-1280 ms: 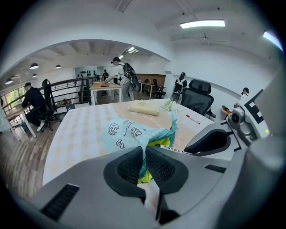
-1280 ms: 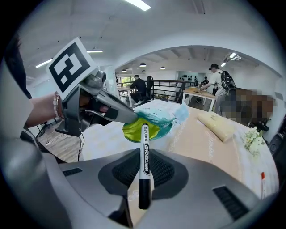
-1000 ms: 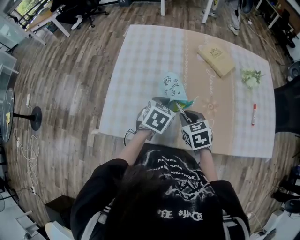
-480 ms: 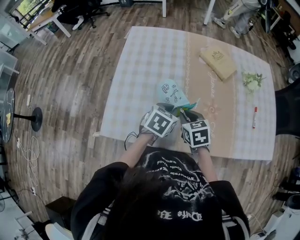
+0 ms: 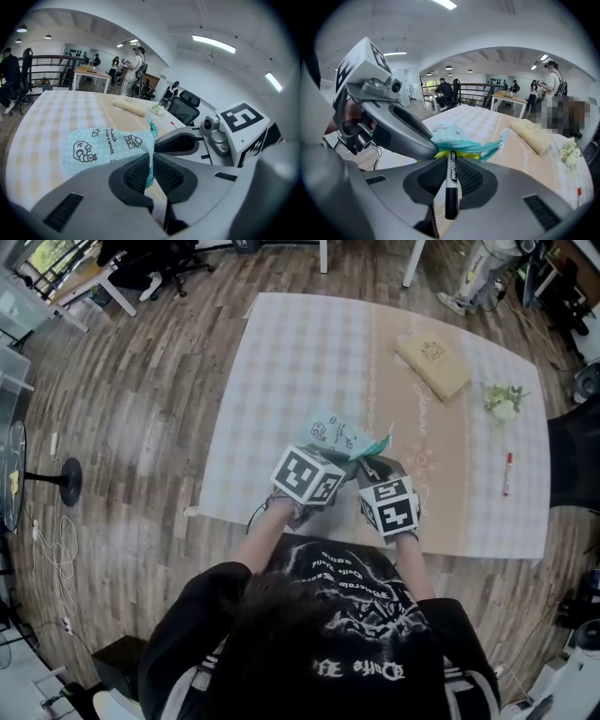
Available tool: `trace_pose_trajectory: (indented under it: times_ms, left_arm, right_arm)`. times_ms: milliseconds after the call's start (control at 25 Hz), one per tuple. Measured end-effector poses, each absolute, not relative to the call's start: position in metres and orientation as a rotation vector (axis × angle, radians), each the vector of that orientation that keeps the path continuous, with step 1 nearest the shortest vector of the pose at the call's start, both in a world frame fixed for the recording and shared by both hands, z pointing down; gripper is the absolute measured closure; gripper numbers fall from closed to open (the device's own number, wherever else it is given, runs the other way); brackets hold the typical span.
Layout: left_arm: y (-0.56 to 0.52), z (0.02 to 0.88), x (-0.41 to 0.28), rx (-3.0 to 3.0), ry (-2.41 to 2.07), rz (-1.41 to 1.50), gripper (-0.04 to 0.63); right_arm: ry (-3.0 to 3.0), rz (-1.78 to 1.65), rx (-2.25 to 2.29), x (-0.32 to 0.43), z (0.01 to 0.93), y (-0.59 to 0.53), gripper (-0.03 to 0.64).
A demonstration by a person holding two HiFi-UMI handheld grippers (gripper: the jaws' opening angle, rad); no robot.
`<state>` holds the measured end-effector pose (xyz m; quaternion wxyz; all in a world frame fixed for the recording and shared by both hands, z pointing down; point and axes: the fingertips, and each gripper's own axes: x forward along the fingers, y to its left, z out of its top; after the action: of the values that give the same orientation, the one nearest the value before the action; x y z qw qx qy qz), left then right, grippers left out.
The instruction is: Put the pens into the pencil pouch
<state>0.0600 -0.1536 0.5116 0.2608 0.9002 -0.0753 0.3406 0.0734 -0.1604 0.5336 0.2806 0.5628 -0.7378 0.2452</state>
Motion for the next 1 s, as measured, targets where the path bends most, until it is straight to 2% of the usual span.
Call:
trace_pose_trajectory:
  times_ms: [200, 480, 720, 1000]
  left_arm:
    - [-0.142, 0.509, 0.054, 2.416, -0.001, 0.918, 0.560]
    - [-0.128, 0.498, 0.048, 2.351, 0.281, 0.752, 0.560]
    - [-0.125, 0.497, 0.045, 2.336, 0.303, 0.713, 0.560]
    - [-0.138, 0.509, 0.044, 2.304, 0.219, 0.698, 0.560]
  right_arm:
    - [-2.031, 0.627, 1.386, 0.064, 0.534, -0.156, 0.540]
    - [-2.061, 0.507, 1.281, 0.053, 0.531, -0.153, 0.540]
    - [-2.034, 0.448, 1.275, 0.052, 0.531, -0.153, 0.533]
    - [-2.029, 0.459, 1.298, 0.058, 0.534, -0.151, 0.459]
